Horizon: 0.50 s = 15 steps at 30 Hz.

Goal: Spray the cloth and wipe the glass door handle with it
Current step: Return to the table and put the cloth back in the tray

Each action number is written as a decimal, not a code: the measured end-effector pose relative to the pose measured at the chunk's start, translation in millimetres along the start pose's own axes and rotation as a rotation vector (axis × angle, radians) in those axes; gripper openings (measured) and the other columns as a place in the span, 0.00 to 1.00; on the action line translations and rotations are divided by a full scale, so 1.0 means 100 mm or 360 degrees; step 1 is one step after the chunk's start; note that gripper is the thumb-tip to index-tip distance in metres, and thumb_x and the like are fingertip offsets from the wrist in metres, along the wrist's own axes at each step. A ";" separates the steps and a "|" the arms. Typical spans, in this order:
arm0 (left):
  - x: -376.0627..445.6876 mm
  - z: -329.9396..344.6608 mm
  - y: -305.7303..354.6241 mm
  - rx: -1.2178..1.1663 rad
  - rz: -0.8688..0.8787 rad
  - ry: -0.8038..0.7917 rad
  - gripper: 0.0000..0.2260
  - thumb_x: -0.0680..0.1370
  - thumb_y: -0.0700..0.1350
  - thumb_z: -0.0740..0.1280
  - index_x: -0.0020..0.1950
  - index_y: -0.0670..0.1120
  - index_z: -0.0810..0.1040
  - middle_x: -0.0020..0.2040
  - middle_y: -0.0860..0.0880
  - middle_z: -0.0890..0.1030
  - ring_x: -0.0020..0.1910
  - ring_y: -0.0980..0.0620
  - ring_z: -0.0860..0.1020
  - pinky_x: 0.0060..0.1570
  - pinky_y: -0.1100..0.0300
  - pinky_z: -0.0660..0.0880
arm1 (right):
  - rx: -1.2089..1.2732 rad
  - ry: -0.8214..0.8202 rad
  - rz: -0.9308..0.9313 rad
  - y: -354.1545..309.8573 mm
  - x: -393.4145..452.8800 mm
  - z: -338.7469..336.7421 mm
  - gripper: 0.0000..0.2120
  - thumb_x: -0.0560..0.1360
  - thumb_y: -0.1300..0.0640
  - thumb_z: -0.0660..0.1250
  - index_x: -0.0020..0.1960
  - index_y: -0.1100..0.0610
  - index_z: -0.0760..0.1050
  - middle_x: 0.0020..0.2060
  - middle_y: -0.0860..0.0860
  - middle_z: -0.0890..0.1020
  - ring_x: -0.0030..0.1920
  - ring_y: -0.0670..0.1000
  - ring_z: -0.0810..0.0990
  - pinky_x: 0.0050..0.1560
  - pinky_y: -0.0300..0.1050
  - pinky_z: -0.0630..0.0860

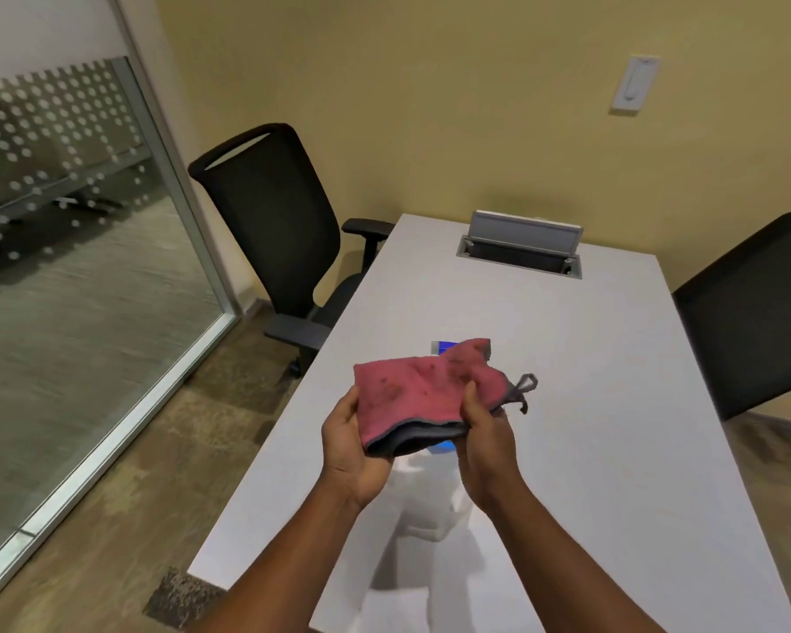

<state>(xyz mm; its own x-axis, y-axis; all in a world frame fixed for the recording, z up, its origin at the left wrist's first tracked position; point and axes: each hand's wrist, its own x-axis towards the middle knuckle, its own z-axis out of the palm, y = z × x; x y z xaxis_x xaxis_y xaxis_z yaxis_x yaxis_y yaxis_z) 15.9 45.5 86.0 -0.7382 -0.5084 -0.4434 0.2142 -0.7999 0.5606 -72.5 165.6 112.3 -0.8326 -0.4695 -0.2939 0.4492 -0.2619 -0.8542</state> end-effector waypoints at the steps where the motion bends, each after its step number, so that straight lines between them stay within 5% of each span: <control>1: 0.02 -0.02 -0.01 0.0004 -0.0010 0.0022 0.21 0.84 0.54 0.59 0.71 0.43 0.77 0.59 0.40 0.83 0.50 0.41 0.84 0.54 0.44 0.82 | -0.0140 -0.0021 -0.0029 0.01 0.02 -0.03 0.12 0.82 0.51 0.62 0.61 0.54 0.77 0.52 0.49 0.87 0.54 0.50 0.85 0.59 0.48 0.78; 10: 0.04 -0.16 0.00 0.0068 -0.0021 0.0084 0.19 0.85 0.54 0.57 0.68 0.46 0.79 0.59 0.41 0.85 0.51 0.41 0.86 0.49 0.46 0.83 | -0.0338 -0.0154 0.0111 0.17 0.16 -0.16 0.19 0.82 0.48 0.61 0.71 0.54 0.70 0.62 0.52 0.81 0.63 0.53 0.80 0.68 0.56 0.73; 15: 0.06 -0.18 0.04 0.0112 -0.0092 0.0079 0.21 0.85 0.55 0.59 0.71 0.43 0.77 0.64 0.39 0.82 0.60 0.38 0.83 0.58 0.42 0.81 | -0.0858 -0.0405 -0.0059 0.18 0.12 -0.07 0.19 0.81 0.46 0.61 0.70 0.51 0.71 0.61 0.47 0.80 0.60 0.41 0.79 0.59 0.34 0.74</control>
<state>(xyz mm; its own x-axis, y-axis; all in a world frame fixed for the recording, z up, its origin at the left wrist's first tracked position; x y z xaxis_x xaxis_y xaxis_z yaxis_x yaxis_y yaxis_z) 24.3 33.5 72.9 -0.7152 -0.4786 -0.5093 0.1256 -0.8048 0.5800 -76.5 161.3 89.9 -0.7107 -0.6730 -0.2048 0.1382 0.1519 -0.9787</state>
